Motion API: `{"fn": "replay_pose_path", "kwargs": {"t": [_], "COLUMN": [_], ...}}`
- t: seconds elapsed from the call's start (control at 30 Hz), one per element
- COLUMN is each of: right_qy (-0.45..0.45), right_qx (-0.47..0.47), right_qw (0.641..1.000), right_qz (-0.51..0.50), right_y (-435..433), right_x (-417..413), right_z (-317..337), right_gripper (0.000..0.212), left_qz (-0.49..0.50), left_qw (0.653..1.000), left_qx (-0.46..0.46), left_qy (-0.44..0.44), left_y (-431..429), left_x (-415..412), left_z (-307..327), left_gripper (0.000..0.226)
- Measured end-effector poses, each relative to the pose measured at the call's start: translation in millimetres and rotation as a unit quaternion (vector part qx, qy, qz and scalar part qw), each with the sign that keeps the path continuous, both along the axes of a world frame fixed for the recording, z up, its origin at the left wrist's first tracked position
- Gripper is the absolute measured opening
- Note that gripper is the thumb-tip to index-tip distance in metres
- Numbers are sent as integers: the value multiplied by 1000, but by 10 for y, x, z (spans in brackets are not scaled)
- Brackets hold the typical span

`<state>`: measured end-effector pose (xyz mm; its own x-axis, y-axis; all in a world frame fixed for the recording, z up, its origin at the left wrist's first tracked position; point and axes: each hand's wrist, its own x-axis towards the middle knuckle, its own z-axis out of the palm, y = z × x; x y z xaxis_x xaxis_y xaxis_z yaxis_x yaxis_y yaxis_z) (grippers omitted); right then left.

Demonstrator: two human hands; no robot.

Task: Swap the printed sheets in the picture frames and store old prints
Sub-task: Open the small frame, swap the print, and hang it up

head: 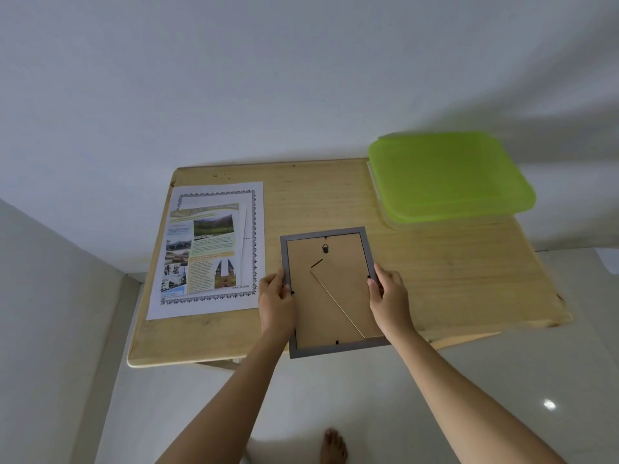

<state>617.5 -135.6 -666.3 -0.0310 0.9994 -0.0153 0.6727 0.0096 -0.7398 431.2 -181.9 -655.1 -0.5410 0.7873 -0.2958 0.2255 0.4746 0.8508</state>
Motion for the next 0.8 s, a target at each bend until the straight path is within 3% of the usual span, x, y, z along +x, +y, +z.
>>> {"fn": "replay_pose_path", "kwargs": {"t": [0.3,0.43,0.8], "right_qy": [-12,5,-15], "right_qx": [-34,8,101], "right_qw": [999,1000,995], "right_qz": [15,-17,-13], "right_y": [186,166,168], "right_x": [50,25,48], "right_z": [-32,-50,-177], "right_gripper": [46,43,26], "left_qz": [-43,-62,-123], "left_qw": [998,990,956], "left_qx": [23,33,66], "left_qy": [38,120,257], "left_y": [-64,-122,-155], "left_x": [-2,11,-17], "left_z": [-36,-79,-211], "left_gripper": [44,51,34]}}
